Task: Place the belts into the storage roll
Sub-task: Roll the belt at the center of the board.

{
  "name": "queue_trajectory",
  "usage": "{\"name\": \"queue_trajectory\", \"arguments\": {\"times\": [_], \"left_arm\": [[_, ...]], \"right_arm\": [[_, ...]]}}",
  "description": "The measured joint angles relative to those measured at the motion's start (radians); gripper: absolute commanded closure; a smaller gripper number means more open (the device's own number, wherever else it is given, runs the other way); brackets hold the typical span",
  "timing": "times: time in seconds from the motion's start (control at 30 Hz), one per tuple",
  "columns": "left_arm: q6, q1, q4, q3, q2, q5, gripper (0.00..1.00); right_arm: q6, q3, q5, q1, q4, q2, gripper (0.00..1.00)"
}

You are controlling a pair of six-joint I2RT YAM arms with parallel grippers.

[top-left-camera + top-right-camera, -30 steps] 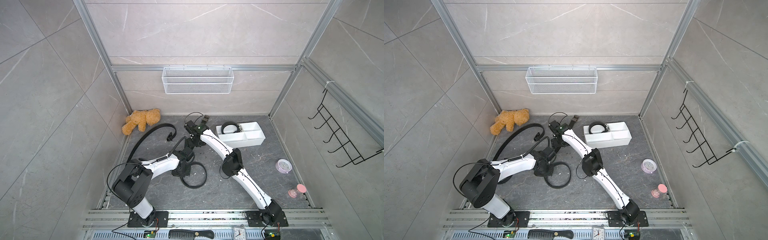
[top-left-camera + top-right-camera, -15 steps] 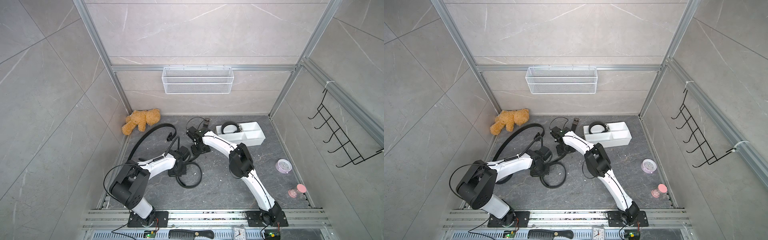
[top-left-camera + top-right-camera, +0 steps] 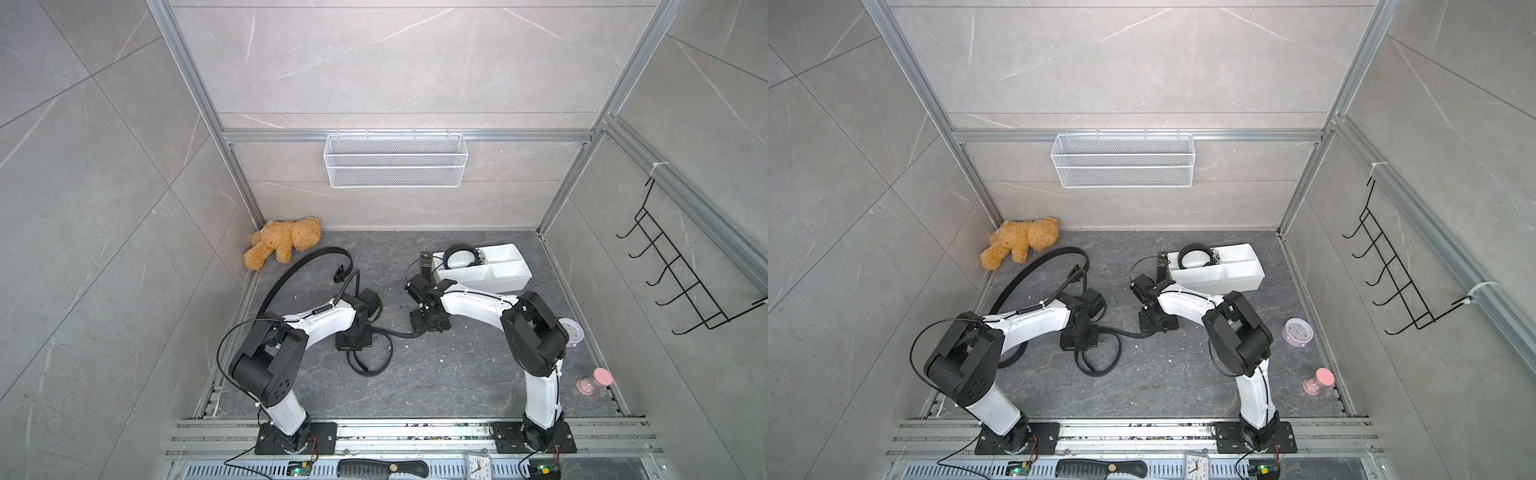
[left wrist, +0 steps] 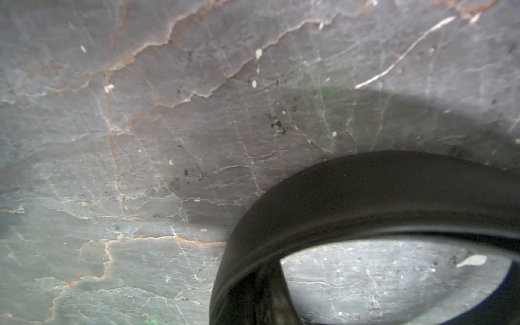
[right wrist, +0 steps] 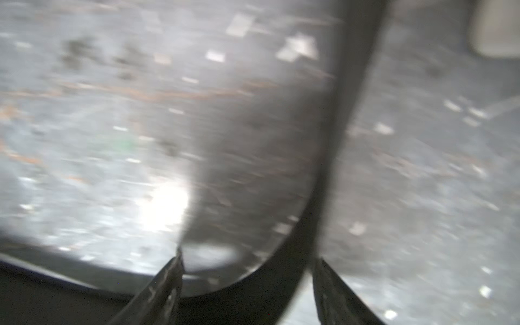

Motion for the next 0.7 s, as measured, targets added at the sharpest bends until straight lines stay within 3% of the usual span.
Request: {"name": "queue_trajectory", "arguments": {"times": [0.2,0.37,0.7], "left_arm": [[-0.001,-0.014,-0.038,0.036,0.036,-0.028,1.0],[-0.001,-0.018,-0.074,0.073,0.071,-0.037,1.0],[0.024,-0.018,-0.184,0.193,0.178,-0.069,1.0]], "right_arm": [[0.022,-0.185,0.001,-0.011,0.076,-0.131,0.29],[0.063,-0.317,-0.005,0.023,0.108,-0.234,0.39],[0.223,-0.37,-0.039,0.299,0.12,-0.285,0.3]]}}
